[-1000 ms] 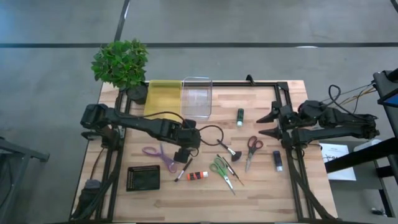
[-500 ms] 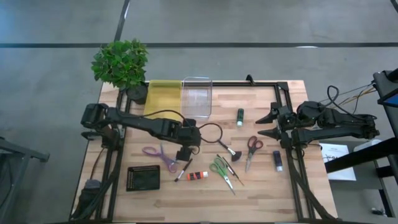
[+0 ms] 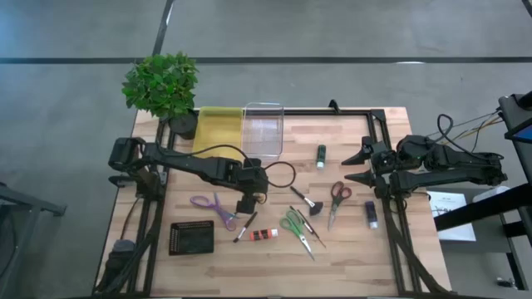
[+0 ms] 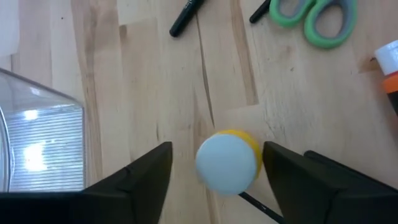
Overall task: Pick & Place Paint Supplies
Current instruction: Put the yellow paint bottle into the black bin
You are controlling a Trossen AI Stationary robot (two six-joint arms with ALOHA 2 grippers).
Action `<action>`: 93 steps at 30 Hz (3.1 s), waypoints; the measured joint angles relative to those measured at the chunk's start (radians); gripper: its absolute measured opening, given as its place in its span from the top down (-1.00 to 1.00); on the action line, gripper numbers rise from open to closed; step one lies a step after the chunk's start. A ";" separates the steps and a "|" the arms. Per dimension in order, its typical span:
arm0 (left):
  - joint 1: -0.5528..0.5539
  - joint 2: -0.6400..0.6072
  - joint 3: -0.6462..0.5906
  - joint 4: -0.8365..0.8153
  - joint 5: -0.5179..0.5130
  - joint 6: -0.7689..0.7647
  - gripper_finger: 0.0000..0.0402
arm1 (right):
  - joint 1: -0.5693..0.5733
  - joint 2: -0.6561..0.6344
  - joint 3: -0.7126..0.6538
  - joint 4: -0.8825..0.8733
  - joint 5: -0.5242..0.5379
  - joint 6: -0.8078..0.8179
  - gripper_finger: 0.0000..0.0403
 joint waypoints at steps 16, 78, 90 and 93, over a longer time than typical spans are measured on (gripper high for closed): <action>0.000 -0.008 0.005 -0.006 0.024 0.020 0.42 | 0.000 0.000 -0.005 -0.001 0.001 0.006 -0.13; -0.850 -0.398 -0.303 -0.370 -0.366 -1.361 0.42 | 0.000 0.000 -0.013 0.048 0.007 0.055 -0.13; -0.851 -0.387 -0.367 -0.298 -0.378 -1.384 0.36 | 0.000 0.001 -0.013 0.044 0.005 0.055 -0.13; -0.852 -0.388 -0.372 -0.288 -0.362 -1.387 0.11 | 0.000 0.001 -0.013 0.044 0.005 0.056 -0.13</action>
